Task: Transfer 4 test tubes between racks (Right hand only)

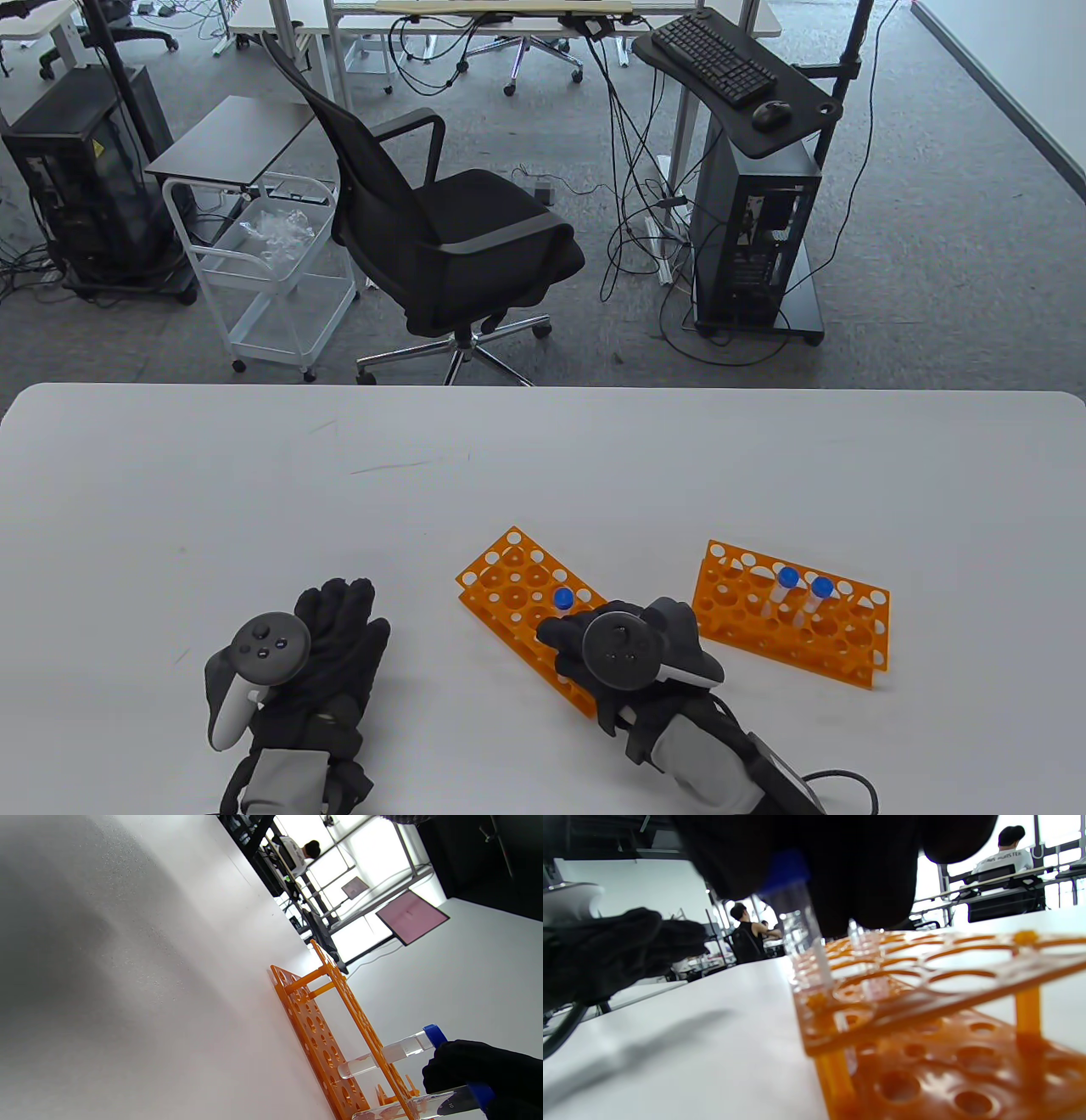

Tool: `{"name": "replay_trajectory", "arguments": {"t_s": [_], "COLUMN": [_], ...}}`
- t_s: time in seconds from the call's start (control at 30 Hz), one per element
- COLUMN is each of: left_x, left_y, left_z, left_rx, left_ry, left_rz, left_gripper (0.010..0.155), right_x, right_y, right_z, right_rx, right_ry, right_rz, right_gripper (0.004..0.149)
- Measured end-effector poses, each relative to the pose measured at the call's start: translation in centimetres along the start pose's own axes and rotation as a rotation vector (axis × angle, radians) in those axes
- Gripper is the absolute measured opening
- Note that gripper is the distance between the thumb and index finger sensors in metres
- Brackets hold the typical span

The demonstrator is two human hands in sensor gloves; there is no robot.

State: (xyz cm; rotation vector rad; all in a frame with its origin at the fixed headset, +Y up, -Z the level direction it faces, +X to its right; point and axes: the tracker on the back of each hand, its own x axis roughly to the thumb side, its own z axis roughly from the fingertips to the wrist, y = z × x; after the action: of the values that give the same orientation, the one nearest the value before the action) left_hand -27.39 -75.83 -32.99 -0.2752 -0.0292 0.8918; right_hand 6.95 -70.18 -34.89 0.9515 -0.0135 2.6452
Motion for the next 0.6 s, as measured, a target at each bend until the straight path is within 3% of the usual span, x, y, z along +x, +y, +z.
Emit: {"name": "replay_trajectory", "arguments": {"t_s": [0.6], "left_x": [0.0], "left_y": [0.0], "left_z": [0.0], "left_rx": [0.0], "left_ry": [0.0], "left_rz": [0.0], "left_gripper": [0.069], "right_x": [0.3], "right_y": [-2.7], "right_z": [0.7], "right_rx": [-0.075], "right_ry": [-0.007], "right_rz": [-0.04], "right_gripper": [0.048]}}
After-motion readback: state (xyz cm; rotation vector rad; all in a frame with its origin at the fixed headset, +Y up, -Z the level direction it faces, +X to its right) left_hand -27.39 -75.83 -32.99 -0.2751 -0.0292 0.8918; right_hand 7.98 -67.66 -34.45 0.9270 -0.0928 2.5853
